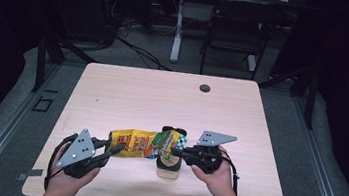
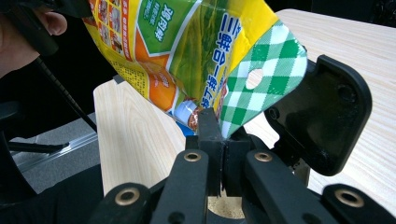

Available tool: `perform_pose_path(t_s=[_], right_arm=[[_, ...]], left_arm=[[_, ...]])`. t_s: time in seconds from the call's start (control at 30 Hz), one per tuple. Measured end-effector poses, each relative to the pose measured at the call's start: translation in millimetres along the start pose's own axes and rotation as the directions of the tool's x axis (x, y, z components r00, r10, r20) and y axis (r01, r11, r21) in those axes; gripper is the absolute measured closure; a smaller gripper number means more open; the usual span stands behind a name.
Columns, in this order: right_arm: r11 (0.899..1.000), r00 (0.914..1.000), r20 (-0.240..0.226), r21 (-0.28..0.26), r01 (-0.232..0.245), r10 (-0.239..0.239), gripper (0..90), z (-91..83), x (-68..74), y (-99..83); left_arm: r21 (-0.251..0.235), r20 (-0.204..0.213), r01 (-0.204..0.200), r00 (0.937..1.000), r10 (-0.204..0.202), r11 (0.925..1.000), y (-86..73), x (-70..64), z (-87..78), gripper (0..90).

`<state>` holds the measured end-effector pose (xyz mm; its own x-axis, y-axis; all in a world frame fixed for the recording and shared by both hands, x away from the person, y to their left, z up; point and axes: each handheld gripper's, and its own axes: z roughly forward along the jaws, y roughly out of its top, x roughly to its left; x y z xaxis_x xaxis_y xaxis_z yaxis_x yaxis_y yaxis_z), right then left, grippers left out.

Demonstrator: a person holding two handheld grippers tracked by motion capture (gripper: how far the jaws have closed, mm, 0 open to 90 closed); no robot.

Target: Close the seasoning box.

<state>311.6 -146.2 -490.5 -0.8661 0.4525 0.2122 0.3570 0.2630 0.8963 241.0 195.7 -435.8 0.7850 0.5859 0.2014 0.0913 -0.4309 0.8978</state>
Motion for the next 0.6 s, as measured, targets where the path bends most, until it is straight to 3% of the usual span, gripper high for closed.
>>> perform_pose_path(t_s=[0.6], right_arm=[[1.0, 1.0, -0.007, -0.002, 0.006, -0.006, 89.5, 4.0, 4.1, 0.5]], left_arm=[[-0.005, -0.001, -0.001, 1.0, 0.001, 1.0, 1.8, 1.4, -3.7, 78.8]])
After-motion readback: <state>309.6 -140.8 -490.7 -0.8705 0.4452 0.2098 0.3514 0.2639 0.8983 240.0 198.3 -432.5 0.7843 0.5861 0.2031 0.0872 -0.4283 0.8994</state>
